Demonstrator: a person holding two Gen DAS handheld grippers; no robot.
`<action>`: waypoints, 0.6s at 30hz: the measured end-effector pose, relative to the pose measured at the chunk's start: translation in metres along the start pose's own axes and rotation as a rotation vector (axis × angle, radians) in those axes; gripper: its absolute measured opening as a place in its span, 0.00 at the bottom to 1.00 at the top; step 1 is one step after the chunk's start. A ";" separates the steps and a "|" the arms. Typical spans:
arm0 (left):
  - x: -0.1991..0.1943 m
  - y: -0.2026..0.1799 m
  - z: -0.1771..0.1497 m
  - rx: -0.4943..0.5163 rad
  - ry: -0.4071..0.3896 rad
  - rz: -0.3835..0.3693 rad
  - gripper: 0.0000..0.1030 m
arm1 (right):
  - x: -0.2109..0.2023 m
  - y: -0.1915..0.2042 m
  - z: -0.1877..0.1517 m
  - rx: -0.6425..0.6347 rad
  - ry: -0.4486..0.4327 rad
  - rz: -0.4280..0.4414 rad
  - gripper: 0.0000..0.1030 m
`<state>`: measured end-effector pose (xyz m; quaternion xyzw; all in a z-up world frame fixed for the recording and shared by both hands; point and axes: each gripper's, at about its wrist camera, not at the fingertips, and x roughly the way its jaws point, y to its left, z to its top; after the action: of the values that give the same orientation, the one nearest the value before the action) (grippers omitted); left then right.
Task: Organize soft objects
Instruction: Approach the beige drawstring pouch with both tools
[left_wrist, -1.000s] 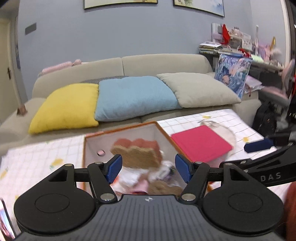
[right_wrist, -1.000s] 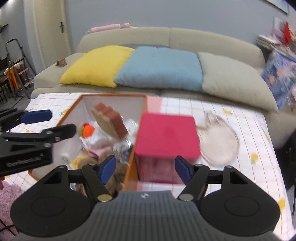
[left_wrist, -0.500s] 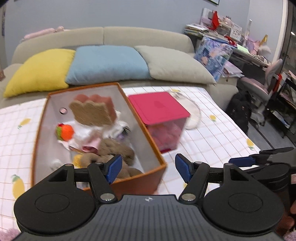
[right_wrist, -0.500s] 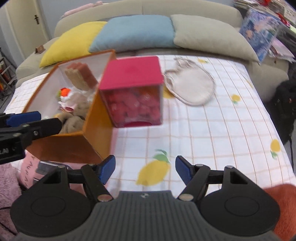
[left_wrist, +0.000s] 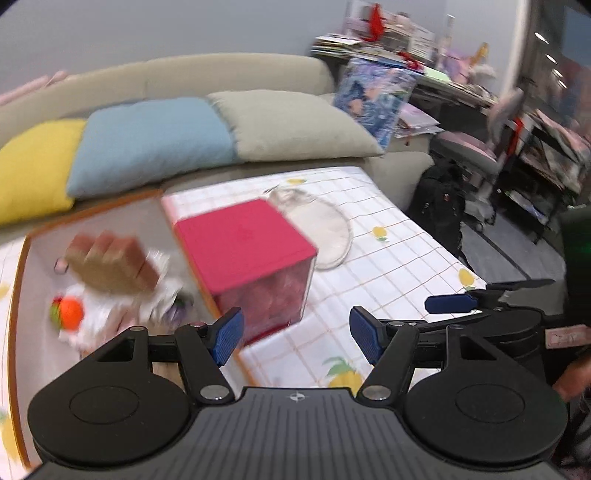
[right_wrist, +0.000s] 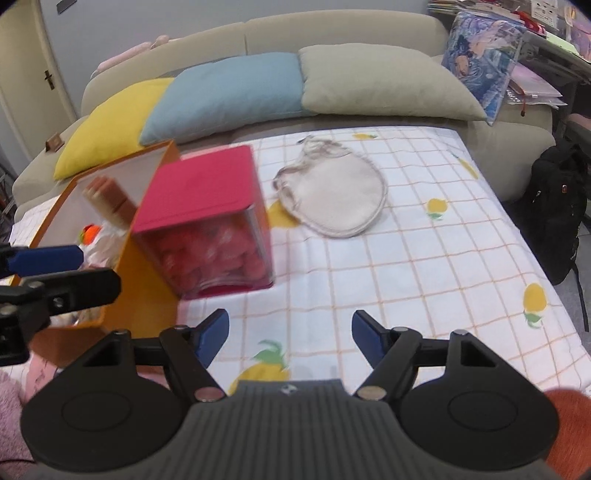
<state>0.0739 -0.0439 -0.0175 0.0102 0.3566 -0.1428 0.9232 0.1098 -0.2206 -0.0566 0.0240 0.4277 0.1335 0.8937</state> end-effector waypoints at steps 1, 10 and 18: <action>0.004 -0.002 0.005 0.016 0.000 -0.005 0.75 | 0.003 -0.005 0.004 -0.002 -0.007 -0.005 0.71; 0.054 -0.013 0.053 0.141 0.038 -0.018 0.74 | 0.054 -0.043 0.044 -0.053 -0.089 -0.022 0.71; 0.106 -0.019 0.086 0.174 0.086 0.009 0.74 | 0.132 -0.084 0.072 0.008 -0.111 0.058 0.71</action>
<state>0.1998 -0.1000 -0.0215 0.0983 0.3819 -0.1686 0.9034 0.2625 -0.2623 -0.1238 0.0471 0.3769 0.1561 0.9118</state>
